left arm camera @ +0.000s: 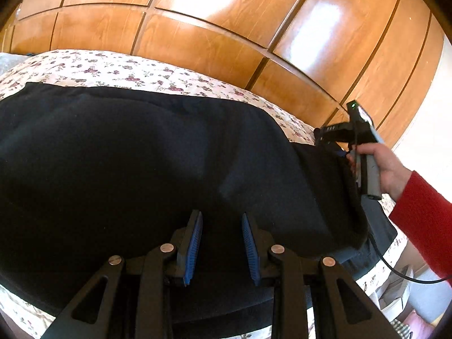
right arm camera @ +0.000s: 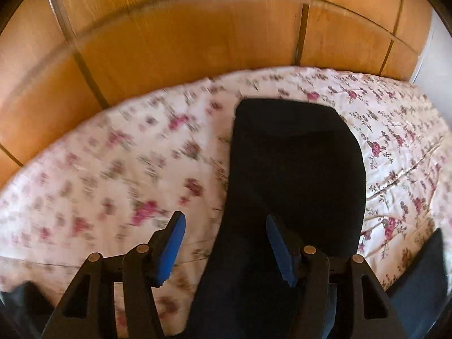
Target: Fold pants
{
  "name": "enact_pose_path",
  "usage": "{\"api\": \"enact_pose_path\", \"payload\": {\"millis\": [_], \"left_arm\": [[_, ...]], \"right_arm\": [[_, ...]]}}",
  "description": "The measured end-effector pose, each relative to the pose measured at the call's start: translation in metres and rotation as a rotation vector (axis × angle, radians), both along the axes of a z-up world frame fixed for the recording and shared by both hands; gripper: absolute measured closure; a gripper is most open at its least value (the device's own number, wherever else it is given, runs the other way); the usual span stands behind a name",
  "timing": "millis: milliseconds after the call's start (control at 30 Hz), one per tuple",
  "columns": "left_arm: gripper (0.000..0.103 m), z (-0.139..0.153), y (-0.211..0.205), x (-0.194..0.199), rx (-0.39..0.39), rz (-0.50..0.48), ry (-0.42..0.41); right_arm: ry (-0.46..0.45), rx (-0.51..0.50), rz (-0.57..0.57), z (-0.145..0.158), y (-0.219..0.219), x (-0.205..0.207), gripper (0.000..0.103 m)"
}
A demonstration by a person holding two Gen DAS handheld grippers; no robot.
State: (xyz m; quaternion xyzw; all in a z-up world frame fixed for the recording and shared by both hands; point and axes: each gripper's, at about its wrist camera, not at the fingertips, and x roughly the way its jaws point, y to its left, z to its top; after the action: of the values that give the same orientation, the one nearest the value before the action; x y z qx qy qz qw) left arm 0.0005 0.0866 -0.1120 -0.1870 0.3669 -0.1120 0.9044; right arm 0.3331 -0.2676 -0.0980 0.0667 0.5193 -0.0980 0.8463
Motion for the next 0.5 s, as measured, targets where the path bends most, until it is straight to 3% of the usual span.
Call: {"api": "enact_pose_path", "payload": {"millis": [67, 100, 133, 200, 333, 500], "left_arm": [[0.074, 0.000, -0.001, -0.001, 0.000, -0.001, -0.005], [0.074, 0.000, -0.001, -0.001, 0.003, -0.002, -0.008], [0.074, 0.000, -0.001, -0.002, 0.006, -0.002, -0.011], [0.074, 0.000, -0.002, -0.005, 0.013, -0.001, -0.020], [0.074, 0.002, -0.001, -0.007, 0.006, 0.002, -0.022], [0.074, 0.007, 0.001, -0.014, -0.026, 0.002, -0.032]], "right_arm": [[0.005, -0.022, 0.001, -0.003, -0.009, -0.004, 0.057], [0.001, -0.018, 0.004, -0.002, -0.014, -0.006, 0.071], [-0.005, -0.002, 0.012, -0.001, -0.021, -0.009, 0.082], [-0.024, 0.063, 0.025, 0.006, -0.038, -0.023, 0.093], [-0.119, 0.145, 0.005, 0.030, -0.071, -0.061, 0.095], [-0.305, 0.272, -0.090, 0.067, -0.132, -0.143, 0.095]]}}
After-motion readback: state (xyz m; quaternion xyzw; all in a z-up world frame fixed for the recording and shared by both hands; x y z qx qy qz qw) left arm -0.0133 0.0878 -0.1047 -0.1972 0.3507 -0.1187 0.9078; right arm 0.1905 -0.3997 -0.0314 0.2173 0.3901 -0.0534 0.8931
